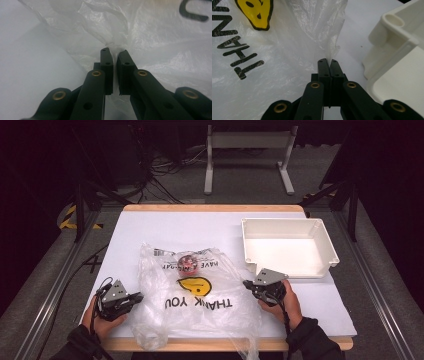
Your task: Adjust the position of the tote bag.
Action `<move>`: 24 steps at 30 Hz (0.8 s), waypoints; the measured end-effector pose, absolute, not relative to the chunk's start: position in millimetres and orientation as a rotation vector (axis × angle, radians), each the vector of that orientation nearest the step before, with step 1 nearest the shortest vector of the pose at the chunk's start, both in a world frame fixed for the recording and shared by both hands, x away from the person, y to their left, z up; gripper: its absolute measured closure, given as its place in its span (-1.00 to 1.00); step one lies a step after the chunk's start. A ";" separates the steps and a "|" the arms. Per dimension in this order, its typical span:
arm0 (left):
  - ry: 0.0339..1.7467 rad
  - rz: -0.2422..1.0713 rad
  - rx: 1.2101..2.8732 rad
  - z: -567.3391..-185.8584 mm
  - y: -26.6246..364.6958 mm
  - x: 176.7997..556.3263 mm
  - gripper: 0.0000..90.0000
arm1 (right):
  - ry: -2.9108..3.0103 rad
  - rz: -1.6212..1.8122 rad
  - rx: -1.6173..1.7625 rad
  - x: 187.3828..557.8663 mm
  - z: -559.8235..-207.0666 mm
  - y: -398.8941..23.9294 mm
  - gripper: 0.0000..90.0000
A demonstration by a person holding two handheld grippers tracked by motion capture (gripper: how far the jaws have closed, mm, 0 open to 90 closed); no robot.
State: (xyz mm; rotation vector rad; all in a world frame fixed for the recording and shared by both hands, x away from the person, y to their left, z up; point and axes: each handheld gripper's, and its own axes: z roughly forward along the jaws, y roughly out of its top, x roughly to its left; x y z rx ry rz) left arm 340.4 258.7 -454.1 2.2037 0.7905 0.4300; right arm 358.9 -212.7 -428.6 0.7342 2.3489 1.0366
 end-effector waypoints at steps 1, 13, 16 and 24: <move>0.790 0.430 2.204 -454.1 258.7 340.4 0.89 | 2.349 1.037 0.734 358.9 -428.6 -212.7 1.00; 0.712 0.470 2.090 -435.5 262.6 318.1 0.51 | 2.326 1.093 0.743 356.6 -419.3 -216.7 0.77; 0.684 0.478 2.046 -428.5 264.8 305.6 0.29 | 2.306 1.108 0.748 349.7 -413.7 -218.1 0.52; 0.638 0.490 1.967 -411.5 264.5 276.5 -0.09 | 2.291 1.205 0.684 316.6 -389.7 -223.0 0.36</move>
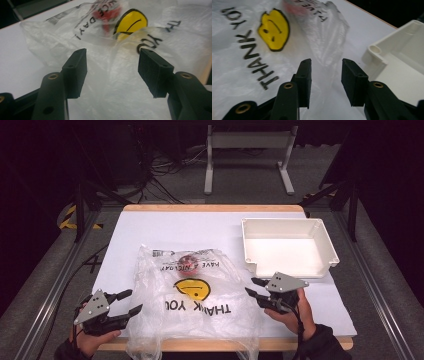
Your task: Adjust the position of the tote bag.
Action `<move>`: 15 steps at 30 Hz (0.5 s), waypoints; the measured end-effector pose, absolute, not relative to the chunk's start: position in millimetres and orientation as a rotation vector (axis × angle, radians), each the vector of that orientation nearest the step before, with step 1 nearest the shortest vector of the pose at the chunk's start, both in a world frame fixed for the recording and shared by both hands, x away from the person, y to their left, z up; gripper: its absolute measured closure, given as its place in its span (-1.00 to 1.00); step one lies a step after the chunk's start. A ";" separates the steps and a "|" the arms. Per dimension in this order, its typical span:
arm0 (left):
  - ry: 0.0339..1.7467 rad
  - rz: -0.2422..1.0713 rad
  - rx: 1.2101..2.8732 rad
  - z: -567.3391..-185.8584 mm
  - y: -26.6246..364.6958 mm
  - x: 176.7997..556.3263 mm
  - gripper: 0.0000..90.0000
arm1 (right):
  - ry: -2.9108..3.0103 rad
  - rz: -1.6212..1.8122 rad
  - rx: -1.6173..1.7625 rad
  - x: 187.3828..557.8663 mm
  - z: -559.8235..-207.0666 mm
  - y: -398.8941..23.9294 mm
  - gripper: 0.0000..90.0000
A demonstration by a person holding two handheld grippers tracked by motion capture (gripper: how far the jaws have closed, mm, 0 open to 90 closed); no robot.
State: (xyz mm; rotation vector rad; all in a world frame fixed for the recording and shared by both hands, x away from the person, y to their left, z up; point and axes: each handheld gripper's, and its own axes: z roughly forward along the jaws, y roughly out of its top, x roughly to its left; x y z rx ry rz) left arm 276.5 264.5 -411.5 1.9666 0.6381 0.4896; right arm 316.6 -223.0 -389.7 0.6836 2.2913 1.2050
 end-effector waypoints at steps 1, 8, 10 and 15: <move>0.603 0.472 1.973 -410.5 262.0 271.3 -0.09 | 2.308 1.221 0.657 310.1 -388.8 -221.5 0.36; 0.504 0.355 2.074 -423.5 231.7 250.1 -0.24 | 2.487 1.223 0.464 271.5 -403.4 -195.8 0.20; 0.504 0.340 2.080 -427.4 228.6 248.9 -0.39 | 2.530 1.213 0.430 267.1 -409.5 -190.6 0.08; 0.538 0.320 2.168 -443.0 217.9 249.3 -0.58 | 2.625 1.169 0.348 260.6 -419.7 -181.0 -0.25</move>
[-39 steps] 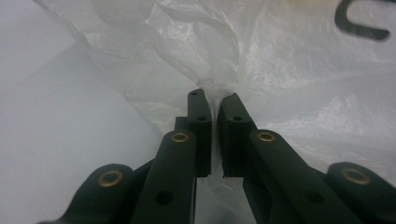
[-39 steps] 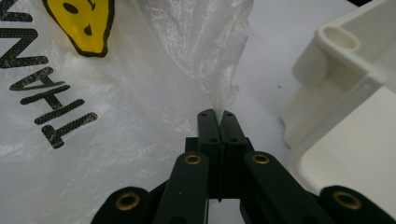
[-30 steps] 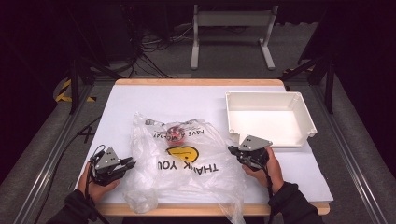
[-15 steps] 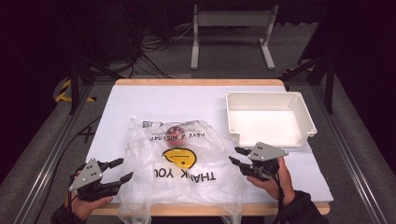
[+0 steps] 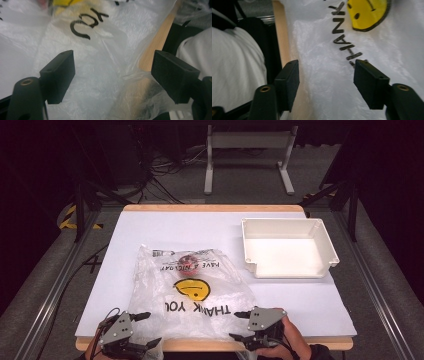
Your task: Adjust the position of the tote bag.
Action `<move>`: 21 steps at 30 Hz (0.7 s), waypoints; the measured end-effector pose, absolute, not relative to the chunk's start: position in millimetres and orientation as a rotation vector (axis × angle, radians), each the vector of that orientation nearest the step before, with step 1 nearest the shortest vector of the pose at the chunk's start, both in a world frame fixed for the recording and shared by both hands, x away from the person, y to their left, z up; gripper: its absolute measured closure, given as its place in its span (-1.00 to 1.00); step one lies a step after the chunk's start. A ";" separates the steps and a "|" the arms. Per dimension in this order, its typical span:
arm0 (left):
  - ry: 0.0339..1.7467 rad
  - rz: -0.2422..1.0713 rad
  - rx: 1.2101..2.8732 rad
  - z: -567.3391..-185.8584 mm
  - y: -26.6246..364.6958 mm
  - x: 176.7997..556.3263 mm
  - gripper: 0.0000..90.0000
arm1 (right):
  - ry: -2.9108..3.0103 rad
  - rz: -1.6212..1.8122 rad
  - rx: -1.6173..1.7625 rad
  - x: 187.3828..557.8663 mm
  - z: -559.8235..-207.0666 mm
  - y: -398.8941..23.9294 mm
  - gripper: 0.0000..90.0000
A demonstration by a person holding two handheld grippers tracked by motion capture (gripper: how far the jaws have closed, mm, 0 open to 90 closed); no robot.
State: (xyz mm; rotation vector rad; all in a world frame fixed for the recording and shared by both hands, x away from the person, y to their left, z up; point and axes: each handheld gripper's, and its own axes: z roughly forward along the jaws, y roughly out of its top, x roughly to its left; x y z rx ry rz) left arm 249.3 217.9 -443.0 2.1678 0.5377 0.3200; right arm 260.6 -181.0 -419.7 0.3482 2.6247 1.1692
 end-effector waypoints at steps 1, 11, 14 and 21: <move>0.547 0.322 2.179 -444.4 217.0 251.0 -0.58 | 2.631 1.156 0.335 258.9 -421.7 -178.3 -0.37; 0.607 0.326 2.242 -456.0 222.0 267.3 -0.11 | 2.658 0.969 0.287 266.1 -439.3 -175.5 0.22; 0.610 0.318 2.249 -456.9 223.6 269.7 0.13 | 2.629 0.953 0.292 268.7 -437.8 -180.0 0.61; 0.599 0.338 2.209 -451.6 226.2 269.3 0.57 | 2.589 0.985 0.297 269.8 -432.4 -181.3 0.99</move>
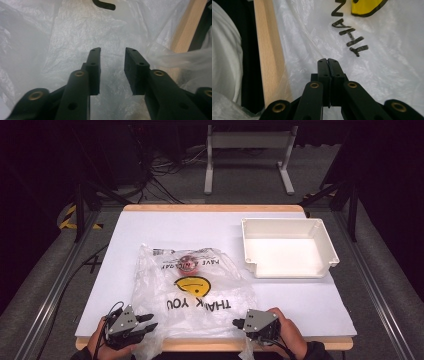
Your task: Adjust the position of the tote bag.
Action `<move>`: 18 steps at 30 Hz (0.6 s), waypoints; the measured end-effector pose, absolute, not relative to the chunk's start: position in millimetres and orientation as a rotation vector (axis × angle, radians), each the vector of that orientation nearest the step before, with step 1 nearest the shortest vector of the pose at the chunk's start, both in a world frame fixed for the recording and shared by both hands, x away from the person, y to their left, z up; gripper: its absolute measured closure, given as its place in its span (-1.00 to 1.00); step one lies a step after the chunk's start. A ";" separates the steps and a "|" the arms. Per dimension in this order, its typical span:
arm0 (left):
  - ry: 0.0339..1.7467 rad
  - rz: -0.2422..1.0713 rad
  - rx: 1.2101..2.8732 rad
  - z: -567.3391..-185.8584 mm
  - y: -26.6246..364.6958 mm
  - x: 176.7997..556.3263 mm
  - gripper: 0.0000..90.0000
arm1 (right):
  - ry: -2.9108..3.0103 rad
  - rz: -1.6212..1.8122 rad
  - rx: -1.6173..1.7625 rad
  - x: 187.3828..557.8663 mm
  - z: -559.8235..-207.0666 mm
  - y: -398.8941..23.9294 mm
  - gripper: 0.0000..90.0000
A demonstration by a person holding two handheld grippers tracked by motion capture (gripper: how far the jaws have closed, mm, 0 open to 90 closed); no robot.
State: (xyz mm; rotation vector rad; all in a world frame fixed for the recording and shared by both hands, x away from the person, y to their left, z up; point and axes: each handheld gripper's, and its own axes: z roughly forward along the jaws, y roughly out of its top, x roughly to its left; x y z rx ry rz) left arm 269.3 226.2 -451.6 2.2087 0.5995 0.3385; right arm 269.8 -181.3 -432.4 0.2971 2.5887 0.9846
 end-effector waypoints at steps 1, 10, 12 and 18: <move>0.598 0.332 2.194 -450.1 227.0 269.3 0.60 | 2.576 0.999 0.303 270.4 -430.4 -182.1 1.00; 0.553 0.319 2.119 -436.5 223.7 266.2 0.54 | 2.480 1.108 0.326 272.3 -410.4 -180.0 1.00; 0.542 0.314 2.095 -431.7 222.8 264.8 0.37 | 2.468 1.115 0.329 273.5 -408.3 -178.3 1.00; 0.543 0.301 2.049 -421.6 210.3 259.8 -0.22 | 2.450 1.128 0.355 278.8 -404.6 -174.7 1.00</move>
